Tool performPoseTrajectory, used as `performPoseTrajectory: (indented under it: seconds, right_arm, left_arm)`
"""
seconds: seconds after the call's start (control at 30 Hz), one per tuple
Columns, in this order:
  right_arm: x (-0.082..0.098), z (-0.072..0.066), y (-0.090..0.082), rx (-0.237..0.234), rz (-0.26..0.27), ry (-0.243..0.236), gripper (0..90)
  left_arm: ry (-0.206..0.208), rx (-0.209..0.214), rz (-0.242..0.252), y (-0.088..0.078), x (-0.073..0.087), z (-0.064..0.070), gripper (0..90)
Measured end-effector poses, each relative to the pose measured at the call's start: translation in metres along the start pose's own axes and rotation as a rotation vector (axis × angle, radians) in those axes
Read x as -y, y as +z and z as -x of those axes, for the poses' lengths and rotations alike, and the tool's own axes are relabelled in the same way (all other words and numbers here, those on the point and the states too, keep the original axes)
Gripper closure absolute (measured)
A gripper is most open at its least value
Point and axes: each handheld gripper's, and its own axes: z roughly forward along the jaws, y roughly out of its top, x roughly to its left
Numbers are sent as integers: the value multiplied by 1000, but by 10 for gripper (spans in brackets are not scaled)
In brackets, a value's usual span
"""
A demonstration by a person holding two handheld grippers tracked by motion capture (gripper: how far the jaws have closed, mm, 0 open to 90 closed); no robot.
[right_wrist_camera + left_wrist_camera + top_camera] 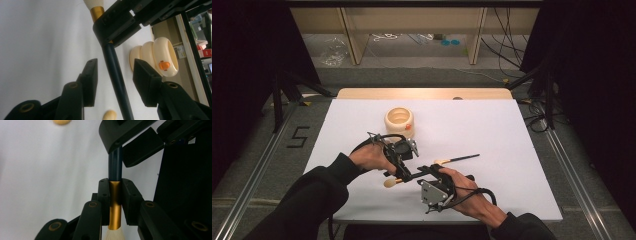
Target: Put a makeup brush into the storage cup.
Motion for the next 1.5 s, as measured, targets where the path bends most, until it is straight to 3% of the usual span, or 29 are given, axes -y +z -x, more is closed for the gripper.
performPoseTrajectory:
  seconds: [0.03,0.23,0.3,0.4,0.43,0.47,0.53,0.6,0.8,0.9,1.13,1.2,1.37,1.43,1.47,1.5]
  right_arm:
    - [0,-3,0,4,-16,25,587]
    - [-1,-1,0,26,-24,-12,643]
    - [-1,-3,1,27,-33,11,655]
    - [-2,-2,2,19,-28,-41,675]
    - [-2,-4,1,24,-39,-14,683]
    - [-2,-4,2,24,-38,-22,690]
    - [-2,-1,2,22,-23,-71,708]
    - [-2,-3,2,19,-34,-52,714]
    - [-1,-2,3,0,-37,-90,752]
    - [-2,-1,4,1,-29,-131,763]
    - [-2,-3,3,-2,-33,-141,780]
    - [-2,-3,4,-12,-20,-165,781]
    - [-1,-2,3,0,-31,-160,782]
    - [-1,-3,2,-7,-34,-148,783]
    - [-1,-1,3,-24,-18,-167,784]
    - [0,-3,2,-17,-36,-132,784]
  left_arm:
    - [1,0,0,0,-1,0,781]
    - [3,4,-5,-2,-5,2,781]
    - [5,4,-8,-3,-6,3,781]
    - [12,8,-13,-3,-8,4,781]
    - [14,7,-13,-3,-9,4,781]
    - [13,8,-11,-3,-9,4,781]
    - [8,11,-10,-3,-10,4,781]
    - [10,12,-14,-3,-10,4,781]
    - [20,12,-25,-3,-12,4,781]
    - [17,13,-33,-2,-12,5,781]
    - [16,18,-42,-3,-13,5,780]
    - [14,18,-43,-4,-14,5,779]
    - [4,28,-41,-4,-14,5,778]
    - [3,32,-39,-4,-14,5,777]
    - [1,32,-37,-4,-14,5,776]
    - [0,28,-34,-4,-14,5,773]
